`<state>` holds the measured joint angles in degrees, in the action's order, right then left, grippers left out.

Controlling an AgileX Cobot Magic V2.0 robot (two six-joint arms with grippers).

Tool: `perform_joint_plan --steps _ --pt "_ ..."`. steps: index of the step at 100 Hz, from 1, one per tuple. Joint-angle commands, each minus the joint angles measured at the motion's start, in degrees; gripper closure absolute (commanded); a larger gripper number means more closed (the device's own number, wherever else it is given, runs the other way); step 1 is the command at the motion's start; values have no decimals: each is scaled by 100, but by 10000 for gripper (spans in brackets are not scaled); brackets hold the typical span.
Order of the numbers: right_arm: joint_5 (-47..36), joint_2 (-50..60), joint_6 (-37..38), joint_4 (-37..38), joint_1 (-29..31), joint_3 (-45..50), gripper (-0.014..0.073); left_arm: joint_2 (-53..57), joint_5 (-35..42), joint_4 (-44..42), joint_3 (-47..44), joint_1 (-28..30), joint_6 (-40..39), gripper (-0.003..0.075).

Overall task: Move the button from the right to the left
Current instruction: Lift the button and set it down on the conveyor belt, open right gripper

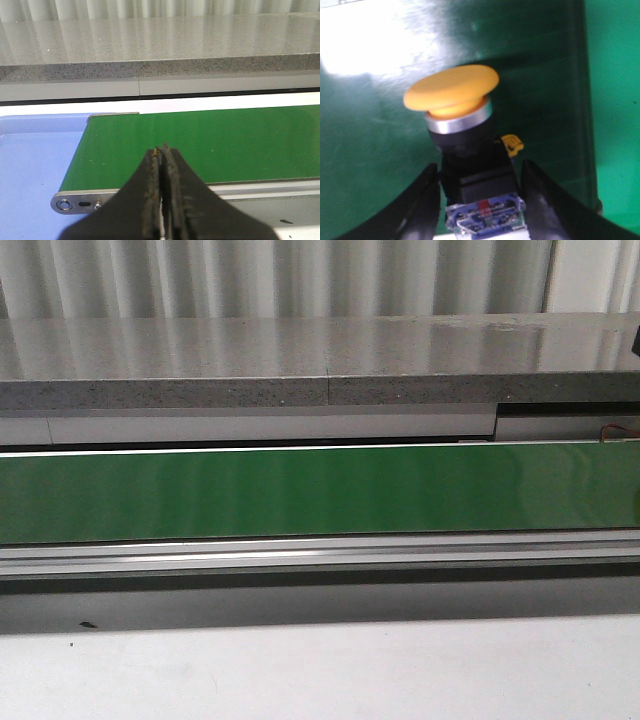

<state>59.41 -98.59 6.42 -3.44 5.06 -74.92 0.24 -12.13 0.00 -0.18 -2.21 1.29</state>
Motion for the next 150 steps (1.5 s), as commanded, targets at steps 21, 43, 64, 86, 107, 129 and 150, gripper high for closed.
perform_joint_plan --steps 21,43,64,86,107,129,150 --pt "-273 181 21 9 4 -115 35 187 442 64 -220 5 -48 741" --pt "-433 569 -714 -383 -238 -115 -15 187 442 64 -220 5 -48 741" --pt "-854 1175 -918 -355 -720 269 37 187 442 64 -220 5 -48 741" --pt "-1295 1919 -923 -234 -1059 1166 382 187 442 64 -220 5 -48 741" --pt "-1870 2768 -929 -228 -1071 2070 658 187 442 64 -220 5 -48 741" --pt "-2572 3954 -929 -228 -1071 2955 662 187 442 64 -220 5 -48 741" --pt "-3103 5240 -929 -224 -1071 3692 662 187 442 64 -220 5 -48 741"
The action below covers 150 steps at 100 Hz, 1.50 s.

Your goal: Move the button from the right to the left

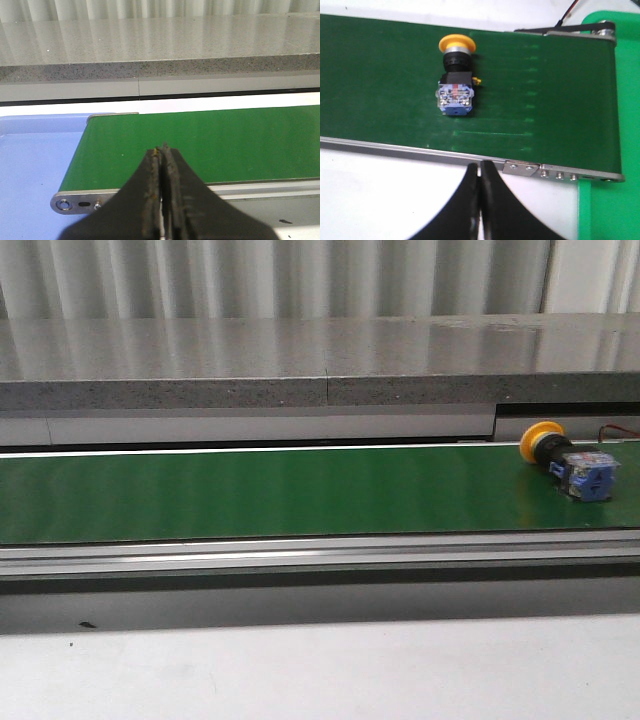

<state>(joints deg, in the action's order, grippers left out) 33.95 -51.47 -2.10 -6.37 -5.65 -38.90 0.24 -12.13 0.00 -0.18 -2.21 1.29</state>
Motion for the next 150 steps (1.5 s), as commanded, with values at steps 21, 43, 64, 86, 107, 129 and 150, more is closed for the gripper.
perform_joint_plan --steps 21,43,64,86,107,129,150 --pt "-1215 1881 -77 70 0 822 662 187 442 64 -220 5 -48 741" --pt "-1365 3050 -77 70 0 1375 662 187 442 64 -220 5 -48 741" --pt "-1383 3809 -77 70 0 1731 662 187 442 64 -220 5 -48 741" --pt "-1358 4027 -77 70 0 1887 662 187 557 128 -220 5 -48 741" --pt "-1361 4027 -77 70 0 1887 662 187 1055 195 -220 5 -48 741" --pt "-1361 4027 -77 70 0 1887 662 -36 805 400 192 5 -129 741" --pt "-1361 4027 -77 70 0 1887 662 -994 -210 400 1195 5 -129 741"
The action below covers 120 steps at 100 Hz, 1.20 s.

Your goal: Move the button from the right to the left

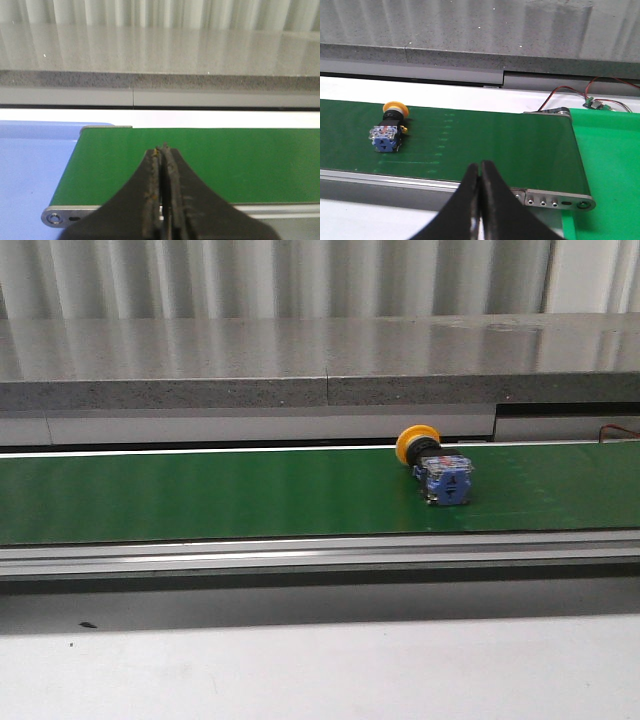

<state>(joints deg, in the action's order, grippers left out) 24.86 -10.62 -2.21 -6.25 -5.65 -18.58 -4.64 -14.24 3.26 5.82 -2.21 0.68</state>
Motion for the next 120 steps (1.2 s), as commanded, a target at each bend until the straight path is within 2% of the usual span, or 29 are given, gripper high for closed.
perform_joint_plan --steps 1,22,36,45,50,55,60,67,90,120 --pt "-452 -59 -66 57 0 -145 662 -548 -69 75 631 5 -68 741" --pt "-452 -59 -66 57 0 -145 662 -1938 -1502 75 1707 5 -68 741" --pt "-452 -59 -66 57 0 -145 662 -2706 -1736 75 2181 5 102 717" --pt "-452 -59 -66 57 0 -145 662 -3091 -1888 75 2409 5 303 575" --pt "-452 -59 -66 57 0 -145 662 -3259 -1963 85 2515 5 303 447" --pt "-452 -59 -66 57 0 -145 662 -3401 -2000 101 2609 5 303 281" --pt "-458 -59 -66 57 0 -145 662 -3504 -1944 101 2679 5 303 160" --pt "-458 -59 -66 57 0 -145 662 -3554 -1726 101 2746 5 303 68" --pt "-458 -59 -66 57 0 -145 662 -3554 -1152 413 2758 5 303 62" --pt "-458 -59 -66 57 0 -145 662 -4401 -2392 1948 3704 5 452 62"
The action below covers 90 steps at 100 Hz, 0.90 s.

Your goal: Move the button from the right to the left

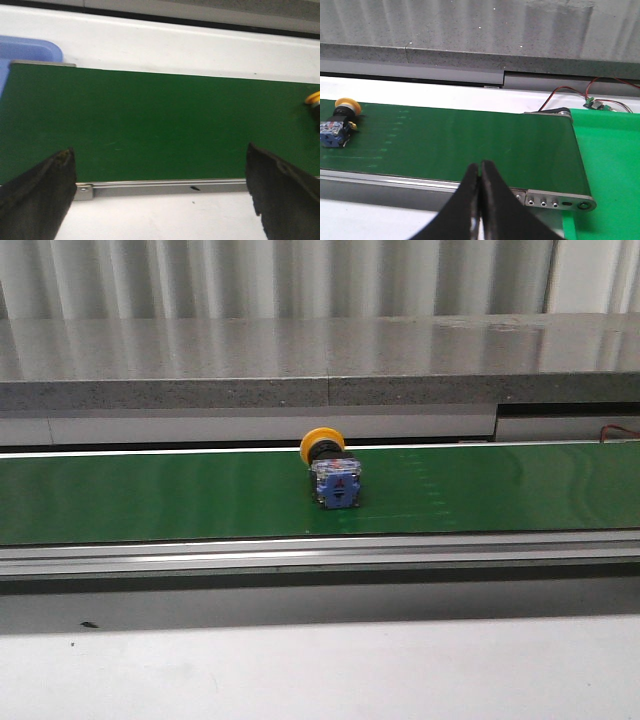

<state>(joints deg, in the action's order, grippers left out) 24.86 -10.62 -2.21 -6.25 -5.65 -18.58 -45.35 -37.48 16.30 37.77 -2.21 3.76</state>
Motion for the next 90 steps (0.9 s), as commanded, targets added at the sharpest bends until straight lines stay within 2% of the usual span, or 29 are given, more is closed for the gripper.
perform_joint_plan --steps 1,26,50,68,90 --pt "-458 -59 -66 57 0 -145 662 -361 -101 688 567 5 164 62" --pt "-458 -59 -66 57 0 -145 662 -1564 -1102 1814 1489 -22 485 64" --pt "-458 -59 -66 57 0 -145 662 -2676 -1510 1827 2264 -738 484 73" --pt "-458 -59 -66 57 0 -145 662 -3528 -1486 1719 2841 -1298 95 73" --pt "-458 -59 -66 57 0 -145 662 -4368 -1630 1445 3560 -1698 -252 73"
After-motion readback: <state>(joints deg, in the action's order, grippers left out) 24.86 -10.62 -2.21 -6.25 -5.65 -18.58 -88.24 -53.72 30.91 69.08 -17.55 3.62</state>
